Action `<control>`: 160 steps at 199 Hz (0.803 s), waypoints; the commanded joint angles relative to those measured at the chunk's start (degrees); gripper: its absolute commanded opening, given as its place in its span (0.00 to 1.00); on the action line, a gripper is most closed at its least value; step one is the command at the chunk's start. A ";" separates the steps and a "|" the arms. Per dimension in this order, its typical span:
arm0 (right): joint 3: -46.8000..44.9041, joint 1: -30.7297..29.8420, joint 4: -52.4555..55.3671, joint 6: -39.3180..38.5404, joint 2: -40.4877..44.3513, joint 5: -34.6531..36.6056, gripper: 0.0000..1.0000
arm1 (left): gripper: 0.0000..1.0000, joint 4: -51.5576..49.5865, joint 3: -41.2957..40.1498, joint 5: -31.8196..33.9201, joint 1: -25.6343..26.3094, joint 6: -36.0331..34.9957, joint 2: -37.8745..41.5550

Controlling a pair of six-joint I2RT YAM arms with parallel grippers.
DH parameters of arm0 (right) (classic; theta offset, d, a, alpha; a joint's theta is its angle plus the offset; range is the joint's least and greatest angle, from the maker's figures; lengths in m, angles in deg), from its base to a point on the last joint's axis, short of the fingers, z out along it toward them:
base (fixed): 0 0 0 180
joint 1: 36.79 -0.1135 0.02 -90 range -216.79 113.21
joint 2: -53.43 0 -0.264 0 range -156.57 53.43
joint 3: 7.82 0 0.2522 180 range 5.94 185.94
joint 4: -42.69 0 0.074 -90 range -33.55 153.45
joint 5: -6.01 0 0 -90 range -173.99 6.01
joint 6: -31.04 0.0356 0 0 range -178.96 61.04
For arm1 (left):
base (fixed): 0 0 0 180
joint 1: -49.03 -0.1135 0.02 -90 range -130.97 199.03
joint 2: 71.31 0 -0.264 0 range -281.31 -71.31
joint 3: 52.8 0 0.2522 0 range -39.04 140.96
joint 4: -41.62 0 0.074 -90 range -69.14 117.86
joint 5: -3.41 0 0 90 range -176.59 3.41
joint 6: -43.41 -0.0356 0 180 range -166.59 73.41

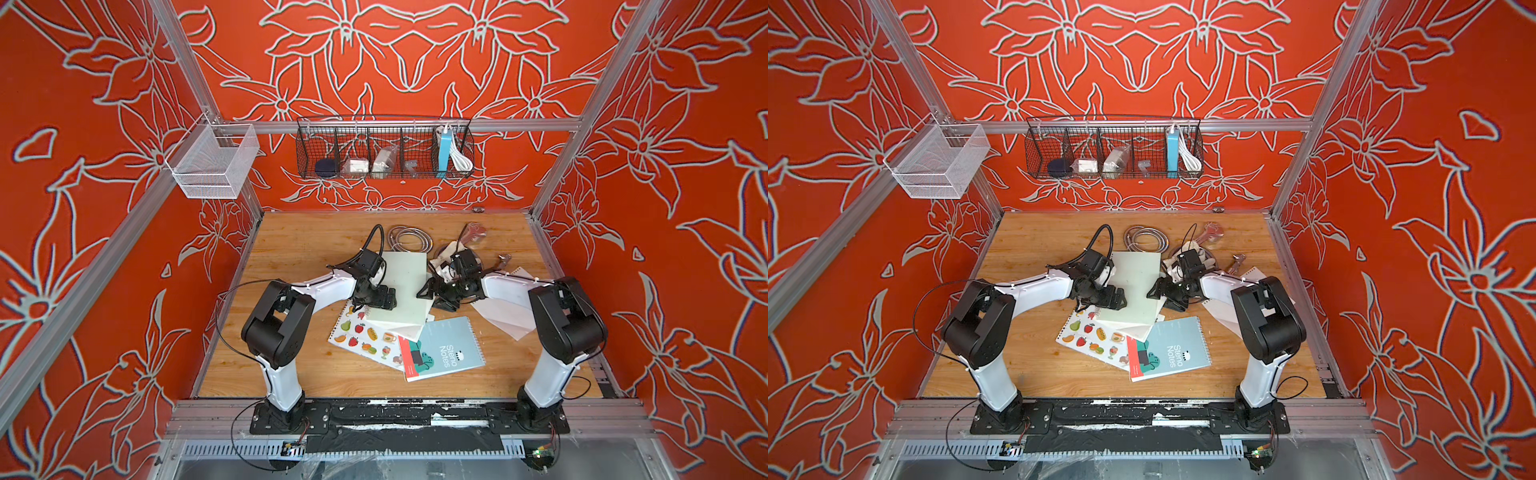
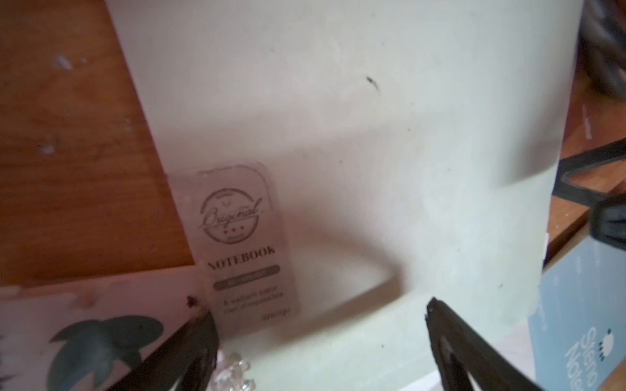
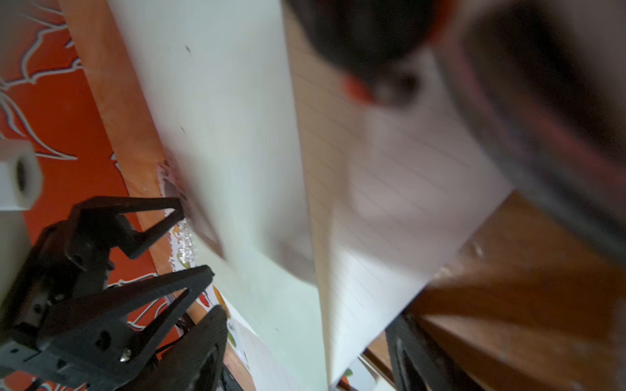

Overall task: Tear off pages from different notebooks
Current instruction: Pick up the notebook at the notebook.

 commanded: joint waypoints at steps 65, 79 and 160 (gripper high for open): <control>7.27 -6.34 -0.64 -2.29 -4.09 0.99 0.00 | 0.78 -3.38 -4.50 -2.75 0.11 1.67 3.80; 8.15 -6.86 1.28 -3.93 -3.90 1.19 0.00 | 0.78 -3.36 -5.01 -1.09 0.09 1.85 6.65; 16.89 -10.39 2.30 -11.29 -1.52 -1.52 0.00 | 0.85 -1.09 -9.12 18.94 -3.81 8.16 28.22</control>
